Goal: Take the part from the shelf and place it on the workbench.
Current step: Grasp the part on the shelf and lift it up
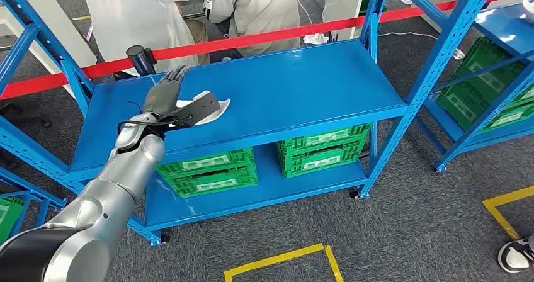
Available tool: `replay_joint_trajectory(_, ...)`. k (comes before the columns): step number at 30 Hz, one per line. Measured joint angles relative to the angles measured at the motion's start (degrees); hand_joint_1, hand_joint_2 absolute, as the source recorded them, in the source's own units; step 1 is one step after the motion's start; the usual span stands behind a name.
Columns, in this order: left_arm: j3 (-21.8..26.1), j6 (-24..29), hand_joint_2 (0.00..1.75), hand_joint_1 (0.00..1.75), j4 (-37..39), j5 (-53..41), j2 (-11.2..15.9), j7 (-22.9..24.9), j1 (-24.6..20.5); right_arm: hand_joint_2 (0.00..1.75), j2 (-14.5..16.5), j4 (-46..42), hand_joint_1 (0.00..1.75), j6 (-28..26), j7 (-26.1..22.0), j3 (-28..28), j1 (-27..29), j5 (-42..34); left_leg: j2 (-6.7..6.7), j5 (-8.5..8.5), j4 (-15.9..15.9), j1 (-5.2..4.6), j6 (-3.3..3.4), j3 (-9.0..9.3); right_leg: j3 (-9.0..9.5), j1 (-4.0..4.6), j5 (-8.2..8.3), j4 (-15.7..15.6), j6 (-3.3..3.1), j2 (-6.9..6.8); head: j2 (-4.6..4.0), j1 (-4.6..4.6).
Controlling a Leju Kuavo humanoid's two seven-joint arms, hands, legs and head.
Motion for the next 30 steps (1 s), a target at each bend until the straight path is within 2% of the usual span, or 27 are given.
replay_joint_trajectory(2,0.0,0.0,0.0,0.0,0.0,0.2,0.0,0.1,0.1,0.0,0.0,0.0,0.0,0.0,0.0,0.0,0.1,0.0,0.0,0.18,-1.9,-0.1,0.34,-0.6,1.11,0.13,-0.83,-0.1,-0.02,0.09,0.0,-0.01)
replay_joint_trajectory(3,0.0,0.0,0.0,0.0,0.0,0.3,0.1,0.1,0.2,0.0,0.0,0.0,0.0,0.0,0.0,0.0,0.1,0.0,0.01,1.45,-4.3,-0.26,0.81,-1.0,2.28,0.28,-1.7,-0.1,0.0,0.16,0.0,-0.03)
replay_joint_trajectory(4,0.0,0.0,0.0,0.0,0.1,0.4,0.3,0.2,0.3,0.0,0.0,0.0,0.0,0.0,0.0,0.0,0.2,0.0,0.06,4.88,-7.8,-0.53,1.47,-1.01,3.25,0.37,-2.56,-0.3,0.06,0.19,0.0,-0.05)
replay_joint_trajectory(6,-0.1,-0.1,0.0,0.0,0.4,0.6,0.6,0.2,0.5,0.0,0.2,0.1,0.0,0.0,0.0,0.0,0.2,0.0,0.01,12.8,-14.3,-1.47,2.71,-1.01,5.08,0.63,-4.29,-0.7,0.47,0.29,0.0,-0.03)
replay_joint_trajectory(7,-0.1,-0.2,0.0,0.0,0.4,0.7,0.6,0.3,0.6,0.0,0.2,0.0,0.0,0.0,0.0,0.0,0.1,0.0,-0.04,15.3,-16.1,-1.81,3.05,-0.87,6.01,0.71,-4.9,-0.9,0.73,0.38,0.0,-0.08)
replay_joint_trajectory(8,-0.2,-0.2,0.0,0.0,0.5,0.9,0.6,0.3,0.6,0.0,0.2,0.0,0.0,0.0,0.0,0.0,0.0,0.0,-0.17,15.81,-16.7,-2.0,3.21,-0.55,6.95,0.84,-5.16,-1.0,1.09,0.47,0.0,-0.13)
replay_joint_trajectory(9,-0.3,-0.2,0.0,0.0,0.3,1.1,0.5,0.4,0.5,0.0,0.2,0.0,0.0,0.0,0.0,0.0,-0.1,0.0,-0.34,15.44,-16.8,-1.9,3.36,0.4,7.59,0.86,-5.16,-1.0,1.43,0.55,0.0,-0.24)
replay_joint_trajectory(10,-0.4,-0.2,0.0,0.0,0.1,1.3,0.4,0.5,0.3,0.0,0.1,-0.1,0.0,-0.1,0.0,-0.1,-0.1,0.0,-0.41,15.22,-17.0,-1.77,3.54,1.39,7.8,0.86,-4.69,0.0,1.67,0.54,0.0,-0.27)
replay_joint_trajectory(11,-0.6,-0.2,0.0,0.0,0.0,1.5,0.3,0.4,0.0,0.0,0.1,-0.1,0.0,-0.1,0.0,-0.1,-0.1,0.0,-0.51,14.86,-17.2,-1.65,3.83,2.49,6.97,0.86,-4.14,2.0,1.89,0.52,0.0,-0.24)
replay_joint_trajectory(12,-0.8,-0.6,0.0,0.0,0.0,2.0,0.1,0.2,-0.2,0.0,0.1,-0.1,0.0,-0.2,0.0,-0.1,-0.2,0.0,-0.6,14.5,-17.3,-1.58,4.08,3.56,5.34,0.86,-3.97,4.9,1.97,0.49,0.0,-0.19)
replay_joint_trajectory(13,-0.9,-1.4,0.0,0.0,0.0,2.6,0.0,0.0,-0.3,0.0,0.1,-0.1,0.0,-0.2,0.0,-0.2,-0.2,0.0,-0.65,13.94,-17.5,-1.55,4.3,4.37,3.01,0.91,-4.5,8.3,1.98,0.45,0.0,-0.13)
replay_joint_trajectory(15,-1.0,-4.1,0.0,0.0,0.2,4.5,-0.1,-0.4,-0.2,0.0,0.0,-0.1,0.0,-0.3,-0.1,-0.3,-0.3,0.0,-0.88,12.63,-17.6,-1.62,4.67,5.75,-2.0,1.2,-8.17,12.9,2.02,0.44,0.0,-0.04)
replay_joint_trajectory(16,-1.0,-5.6,0.0,0.0,0.3,5.5,-0.1,-0.5,-0.1,0.0,0.0,-0.1,0.0,-0.3,-0.1,-0.4,-0.3,0.1,-1.04,11.93,-17.7,-1.7,4.79,6.47,-3.94,1.4,-10.12,13.4,1.96,0.44,0.0,-0.01)
replay_joint_trajectory(17,-1.0,-6.9,0.0,0.0,0.4,6.7,0.0,-0.8,0.1,0.0,0.0,-0.1,0.0,-0.3,-0.1,-0.5,-0.2,0.1,-1.22,11.22,-17.7,-1.81,4.87,7.26,-5.28,1.66,-10.79,12.5,1.73,0.45,0.0,0.03)
replay_joint_trajectory(18,-1.0,-7.8,0.0,0.0,0.4,7.8,0.1,-1.1,0.3,0.0,0.0,-0.1,0.0,-0.4,-0.2,-0.5,0.0,0.1,-1.38,10.52,-17.7,-1.97,4.9,8.08,-6.07,1.96,-9.57,10.4,1.3,0.46,0.0,0.06)
replay_joint_trajectory(19,-1.0,-8.4,0.0,0.0,0.5,8.7,0.2,-1.5,0.5,0.0,-0.1,-0.1,0.0,-0.4,-0.2,-0.6,0.2,0.2,-1.49,9.82,-17.7,-2.1,4.93,8.78,-6.44,2.35,-6.13,7.1,0.61,0.48,0.0,0.08)
replay_joint_trajectory(20,-1.0,-8.8,0.0,0.0,0.6,9.4,0.5,-1.8,0.6,0.0,-0.2,-0.1,0.0,-0.4,-0.2,-0.7,0.4,0.2,-1.59,9.15,-17.6,-2.27,4.89,9.4,-6.64,2.84,-1.42,3.8,-0.18,0.67,0.0,0.06)
replay_joint_trajectory(21,-1.1,-9.0,0.0,0.0,0.7,9.8,0.8,-2.0,0.8,0.0,-0.4,-0.1,0.0,-0.4,-0.2,-0.9,0.5,0.2,-1.69,8.61,-17.5,-2.36,4.75,9.74,-6.66,3.17,2.41,1.2,-0.75,0.82,0.0,0.06)
replay_joint_trajectory(22,-1.2,-9.2,0.0,0.0,0.8,10.1,1.1,-2.1,0.9,0.0,-0.5,-0.1,0.0,-0.4,-0.2,-1.0,0.6,0.2,-1.79,8.18,-17.5,-2.34,4.53,9.85,-6.64,3.46,5.28,-0.5,-1.14,0.95,0.0,0.04)
replay_joint_trajectory(23,-1.3,-9.4,0.0,0.0,0.9,10.2,1.4,-2.2,1.0,0.0,-0.6,-0.1,0.0,-0.4,-0.2,-1.1,0.6,0.2,-1.89,7.98,-17.4,-2.33,4.23,9.92,-6.53,3.61,6.55,-1.2,-1.25,1.04,0.0,0.03)
replay_joint_trajectory(25,-1.4,-9.5,0.0,0.0,0.8,10.3,1.8,-2.3,1.1,0.0,-0.6,-0.1,0.0,-0.4,-0.2,-1.2,0.6,0.2,-1.9,7.99,-17.5,-2.19,3.84,9.97,-6.03,3.63,6.74,-1.6,-1.18,1.02,0.0,0.03)
replay_joint_trajectory(30,-1.9,-8.9,0.0,0.0,0.7,11.6,2.5,-2.8,0.9,0.0,-0.6,-0.2,0.0,-0.5,0.0,-1.6,0.2,0.2,-1.74,7.22,-18.6,-2.22,3.55,11.12,-5.43,3.58,6.07,-1.8,-1.34,1.26,0.0,0.03)
